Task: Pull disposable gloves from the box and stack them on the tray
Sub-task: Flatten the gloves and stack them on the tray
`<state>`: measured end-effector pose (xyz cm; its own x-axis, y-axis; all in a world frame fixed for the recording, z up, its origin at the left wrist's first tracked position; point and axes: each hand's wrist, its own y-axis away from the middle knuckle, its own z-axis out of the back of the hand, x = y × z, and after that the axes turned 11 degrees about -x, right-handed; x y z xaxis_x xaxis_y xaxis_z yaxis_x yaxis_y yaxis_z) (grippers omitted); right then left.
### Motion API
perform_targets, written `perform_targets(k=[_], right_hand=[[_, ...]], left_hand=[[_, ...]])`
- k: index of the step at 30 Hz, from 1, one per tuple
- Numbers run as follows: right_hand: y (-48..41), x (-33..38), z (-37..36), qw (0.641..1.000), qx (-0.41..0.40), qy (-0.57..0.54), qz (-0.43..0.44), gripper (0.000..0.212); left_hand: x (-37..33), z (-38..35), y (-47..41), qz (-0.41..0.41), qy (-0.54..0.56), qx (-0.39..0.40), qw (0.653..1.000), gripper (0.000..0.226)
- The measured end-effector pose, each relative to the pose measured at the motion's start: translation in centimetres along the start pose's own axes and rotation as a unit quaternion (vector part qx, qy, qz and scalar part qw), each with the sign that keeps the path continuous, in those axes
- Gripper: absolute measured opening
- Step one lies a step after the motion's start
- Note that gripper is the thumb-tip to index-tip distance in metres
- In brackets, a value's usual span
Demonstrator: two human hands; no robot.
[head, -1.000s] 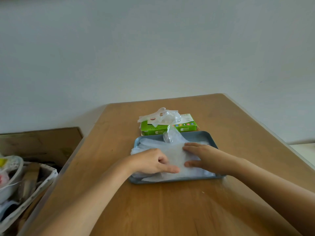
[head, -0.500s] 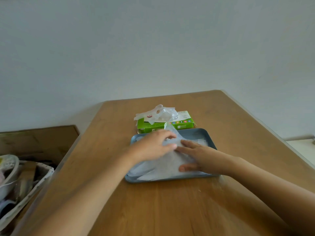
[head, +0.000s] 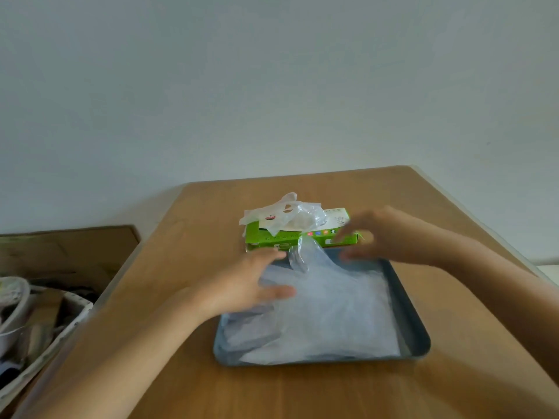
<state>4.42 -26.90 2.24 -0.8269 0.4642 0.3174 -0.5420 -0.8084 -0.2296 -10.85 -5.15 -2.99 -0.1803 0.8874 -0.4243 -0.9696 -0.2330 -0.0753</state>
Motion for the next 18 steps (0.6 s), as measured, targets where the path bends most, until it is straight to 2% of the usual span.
perform_targets(k=[2, 3, 5, 7, 9, 11, 13, 14, 16, 17, 18], right_hand=[[-3.2, 0.2, -0.7, 0.992, -0.121, -0.023, 0.036, 0.046], [-4.8, 0.6, -1.2, 0.987, -0.146, -0.018, 0.06, 0.052], [-7.3, 1.6, -2.7, 0.987, -0.13, 0.022, 0.09, 0.059], [-9.5, 1.9, -4.7, 0.986, -0.093, 0.083, 0.109, 0.051], [-10.8, 2.0, -6.0, 0.981, -0.107, 0.116, 0.115, 0.026], [-11.3, 1.8, -6.0, 0.982, -0.176, 0.027, 0.07, 0.015], [-11.0, 1.6, -4.9, 0.961, -0.253, -0.113, -0.02, 0.013], [-10.6, 1.4, -4.0, 0.935, -0.286, -0.201, -0.065, 0.011], [-9.9, 1.2, -2.1, 0.856, -0.32, -0.386, -0.128, 0.011], [-9.5, 1.1, -1.0, 0.825, -0.33, -0.435, -0.144, 0.015], [-9.1, 0.9, 0.0, 0.809, -0.332, -0.46, -0.153, 0.019]], left_hand=[[-0.3, 0.5, -2.2, 0.024, 0.012, -0.091, 0.996, 0.064], [-0.4, 0.7, -3.3, 0.042, -0.001, -0.121, 0.992, 0.053], [-0.8, 0.5, -5.1, 0.068, -0.049, -0.139, 0.987, 0.036], [-0.9, -0.2, -6.0, 0.075, -0.087, -0.136, 0.984, 0.032], [-0.7, -0.7, -6.2, 0.076, -0.103, -0.141, 0.982, 0.032], [-0.4, -0.9, -6.1, 0.064, -0.107, -0.14, 0.982, 0.031], [0.0, -0.9, -6.0, 0.053, -0.11, -0.119, 0.985, 0.029], [0.1, -0.8, -6.2, 0.055, -0.114, -0.102, 0.987, 0.028], [0.0, -0.8, -6.6, 0.062, -0.123, -0.063, 0.988, 0.028], [-0.2, -0.8, -6.8, 0.065, -0.129, -0.047, 0.988, 0.03], [-0.4, -0.8, -6.9, 0.069, -0.135, -0.035, 0.988, 0.031]])
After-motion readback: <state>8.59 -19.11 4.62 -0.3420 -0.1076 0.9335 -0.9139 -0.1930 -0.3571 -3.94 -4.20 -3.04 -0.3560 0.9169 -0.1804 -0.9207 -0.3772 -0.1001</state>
